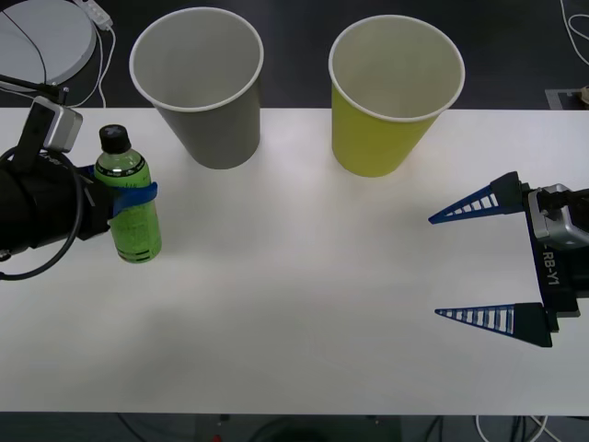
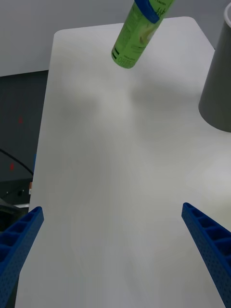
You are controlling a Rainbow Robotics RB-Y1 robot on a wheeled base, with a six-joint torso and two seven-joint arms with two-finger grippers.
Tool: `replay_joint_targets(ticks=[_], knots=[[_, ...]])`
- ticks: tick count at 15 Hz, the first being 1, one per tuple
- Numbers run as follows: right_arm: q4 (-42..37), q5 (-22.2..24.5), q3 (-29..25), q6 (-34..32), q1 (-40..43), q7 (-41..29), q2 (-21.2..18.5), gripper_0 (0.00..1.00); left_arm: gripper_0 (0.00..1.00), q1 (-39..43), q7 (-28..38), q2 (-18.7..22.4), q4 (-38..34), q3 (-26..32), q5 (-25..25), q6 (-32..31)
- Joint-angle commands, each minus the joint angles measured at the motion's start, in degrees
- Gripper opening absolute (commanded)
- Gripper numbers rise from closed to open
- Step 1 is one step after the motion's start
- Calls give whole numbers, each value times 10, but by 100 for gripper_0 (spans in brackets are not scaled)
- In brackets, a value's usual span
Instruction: Put the can into the green bin and the plastic bottle into the gray bin
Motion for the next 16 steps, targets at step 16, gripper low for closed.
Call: replay_joint_targets(ticks=[16], knots=[[0,0,0,0,0,0,0,100,0,-139,-44,123,96,120,183,-276]])
